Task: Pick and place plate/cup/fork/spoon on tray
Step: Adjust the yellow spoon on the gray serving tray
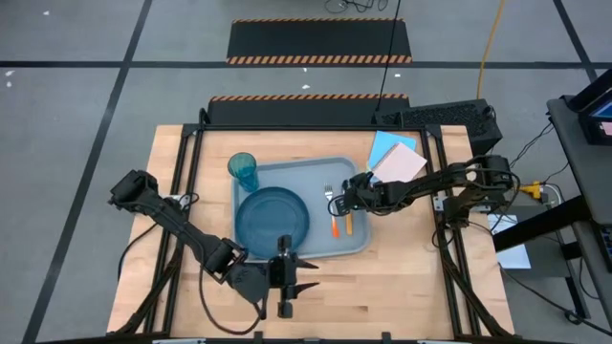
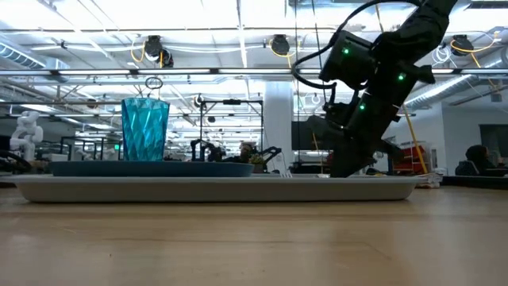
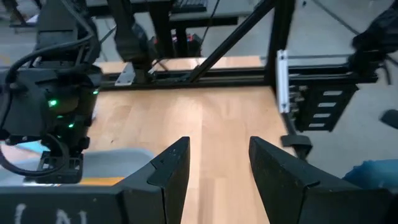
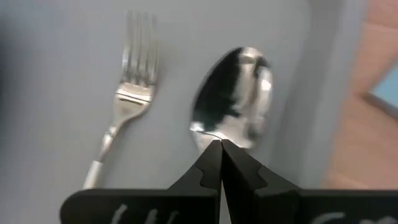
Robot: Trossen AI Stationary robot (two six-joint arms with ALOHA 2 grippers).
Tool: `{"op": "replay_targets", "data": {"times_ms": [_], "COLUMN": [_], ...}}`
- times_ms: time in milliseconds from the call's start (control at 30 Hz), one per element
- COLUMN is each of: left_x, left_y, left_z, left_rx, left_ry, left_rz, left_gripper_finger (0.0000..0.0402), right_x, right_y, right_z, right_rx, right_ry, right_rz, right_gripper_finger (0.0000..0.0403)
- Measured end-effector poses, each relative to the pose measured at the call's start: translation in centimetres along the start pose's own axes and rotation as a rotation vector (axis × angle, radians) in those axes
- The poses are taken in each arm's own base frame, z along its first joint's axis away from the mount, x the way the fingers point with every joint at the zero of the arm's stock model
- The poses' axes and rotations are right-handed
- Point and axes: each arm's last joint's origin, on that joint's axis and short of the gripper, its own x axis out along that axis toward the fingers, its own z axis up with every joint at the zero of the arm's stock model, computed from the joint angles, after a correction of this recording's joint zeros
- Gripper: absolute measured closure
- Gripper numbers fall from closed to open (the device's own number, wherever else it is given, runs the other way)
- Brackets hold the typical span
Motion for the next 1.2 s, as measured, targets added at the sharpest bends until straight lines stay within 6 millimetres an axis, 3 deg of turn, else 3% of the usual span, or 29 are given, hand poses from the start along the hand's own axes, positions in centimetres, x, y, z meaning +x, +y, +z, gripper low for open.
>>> {"op": "replay_targets", "data": {"times_ms": [267, 533, 667, 800, 967, 1100, 1200], "left_x": [0.9, 1.0, 0.9, 0.8, 0.8, 0.8, 1.0], "left_y": [2.2, 2.7, 3.0, 3.7, 4.4, 4.7, 5.4], "left_z": [-1.6, -2.1, -2.6, -3.3, -3.7, -4.0, -5.5], "left_rx": [-0.076, -0.087, -0.103, -0.146, -0.188, -0.187, -0.191], "left_ry": [0.17, 0.213, 0.259, 0.322, 0.363, 0.386, 0.427], "left_rz": [0.1, 0.126, 0.155, 0.223, 0.268, 0.287, 0.321], "left_gripper_finger": [0.0231, 0.0231, 0.0231, 0.0231, 0.0231, 0.0231, 0.0231], "right_x": [1.2, 1.2, 0.5, -1.5, -3.2, -3.4, -3.3], "right_y": [0.9, 1.4, 1.5, 2.3, 3.3, 3.5, 3.5], "right_z": [-0.5, -0.4, -0.2, -0.1, -2.1, -3.7, -4.5], "right_rx": [-0.006, -0.041, -0.066, -0.094, -0.119, -0.105, -0.105], "right_ry": [-0.014, -0.029, -0.034, -0.066, -0.039, 0.013, 0.033], "right_rz": [0.057, 0.102, 0.128, 0.199, 0.263, 0.243, 0.229], "right_gripper_finger": [0.0403, 0.0403, 0.0403, 0.0403, 0.0403, 0.0403, 0.0403]}}
